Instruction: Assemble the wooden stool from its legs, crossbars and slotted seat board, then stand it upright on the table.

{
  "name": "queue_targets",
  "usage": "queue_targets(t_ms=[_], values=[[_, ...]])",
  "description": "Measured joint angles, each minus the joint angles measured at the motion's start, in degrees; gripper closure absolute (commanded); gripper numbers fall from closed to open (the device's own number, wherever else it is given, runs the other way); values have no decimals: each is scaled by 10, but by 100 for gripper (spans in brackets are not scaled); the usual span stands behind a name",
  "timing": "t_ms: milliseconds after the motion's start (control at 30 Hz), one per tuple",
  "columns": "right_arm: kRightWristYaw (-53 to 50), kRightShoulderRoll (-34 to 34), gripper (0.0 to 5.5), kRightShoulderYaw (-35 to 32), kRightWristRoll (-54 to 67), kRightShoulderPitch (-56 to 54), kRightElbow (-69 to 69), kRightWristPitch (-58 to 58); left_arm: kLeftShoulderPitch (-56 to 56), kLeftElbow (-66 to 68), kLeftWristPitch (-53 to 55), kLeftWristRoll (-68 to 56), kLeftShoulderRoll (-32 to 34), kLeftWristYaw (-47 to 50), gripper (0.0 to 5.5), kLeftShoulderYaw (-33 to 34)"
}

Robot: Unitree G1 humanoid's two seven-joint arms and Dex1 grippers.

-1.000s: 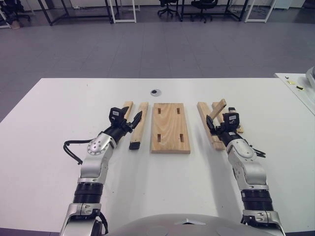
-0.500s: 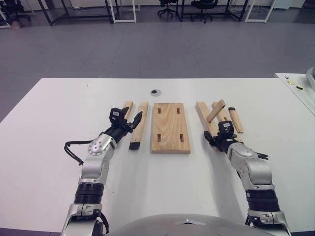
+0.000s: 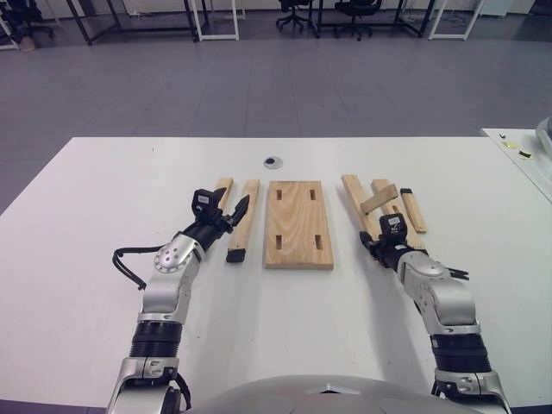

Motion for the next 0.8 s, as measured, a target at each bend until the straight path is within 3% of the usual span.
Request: queue_targets(t_ms=[367,633,800], values=[[135,-105,343,25,13,-28,-86,0,-5,0,19,-40,-24,-7,217,4],[200,-111,343,76,53,-41,-158,10,-24,-69,218,-330,-104,-22,217,68],[204,-111,343,96,63,-41,-189,28,-17,-72,276,-373,-113,1,217,80]])
